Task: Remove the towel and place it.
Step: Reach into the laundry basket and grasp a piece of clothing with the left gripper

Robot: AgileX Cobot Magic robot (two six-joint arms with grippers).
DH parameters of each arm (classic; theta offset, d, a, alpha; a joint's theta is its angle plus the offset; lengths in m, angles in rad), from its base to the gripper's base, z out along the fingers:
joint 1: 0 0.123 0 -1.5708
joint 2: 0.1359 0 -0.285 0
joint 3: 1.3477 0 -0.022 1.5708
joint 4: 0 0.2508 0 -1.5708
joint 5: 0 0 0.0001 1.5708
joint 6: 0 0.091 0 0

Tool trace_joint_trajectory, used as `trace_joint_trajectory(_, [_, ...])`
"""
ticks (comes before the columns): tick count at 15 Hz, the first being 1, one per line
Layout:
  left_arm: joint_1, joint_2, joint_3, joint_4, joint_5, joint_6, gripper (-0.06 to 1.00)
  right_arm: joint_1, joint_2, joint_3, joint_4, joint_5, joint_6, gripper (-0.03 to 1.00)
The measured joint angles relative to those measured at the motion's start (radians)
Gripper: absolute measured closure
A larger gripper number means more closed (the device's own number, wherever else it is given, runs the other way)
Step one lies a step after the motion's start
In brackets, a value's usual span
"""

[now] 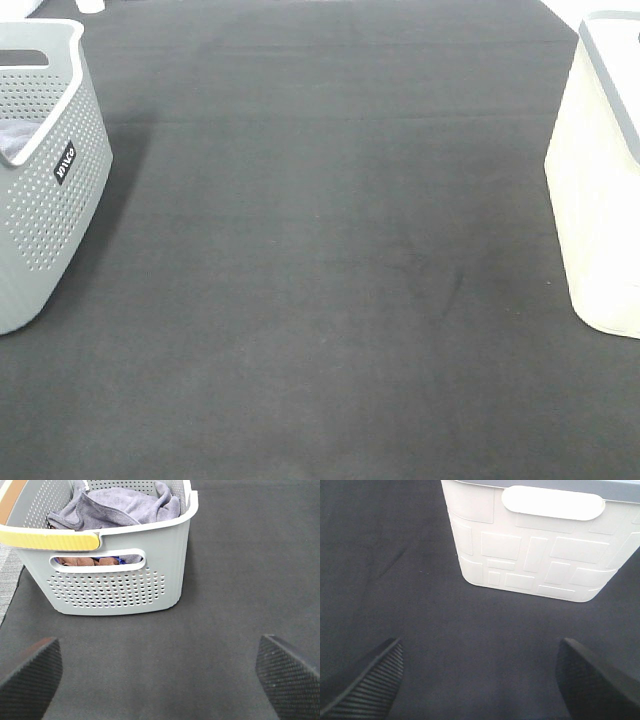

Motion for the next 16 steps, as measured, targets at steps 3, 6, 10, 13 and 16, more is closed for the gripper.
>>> trace_joint_trajectory(3, [0.000, 0.000, 0.000, 0.000, 0.000, 0.000, -0.04, 0.000, 0.000, 0.000, 0.000, 0.000, 0.000, 0.21])
trace_joint_trajectory(6, [0.000, 0.000, 0.000, 0.000, 0.000, 0.000, -0.04, 0.000, 0.000, 0.000, 0.000, 0.000, 0.000, 0.21])
trace_joint_trajectory(10, [0.000, 0.000, 0.000, 0.000, 0.000, 0.000, -0.04, 0.000, 0.000, 0.000, 0.000, 0.000, 0.000, 0.21])
trace_joint_trajectory(13, [0.000, 0.000, 0.000, 0.000, 0.000, 0.000, -0.04, 0.000, 0.000, 0.000, 0.000, 0.000, 0.000, 0.21])
trace_joint_trajectory(16, [0.000, 0.000, 0.000, 0.000, 0.000, 0.000, -0.04, 0.000, 0.000, 0.000, 0.000, 0.000, 0.000, 0.21])
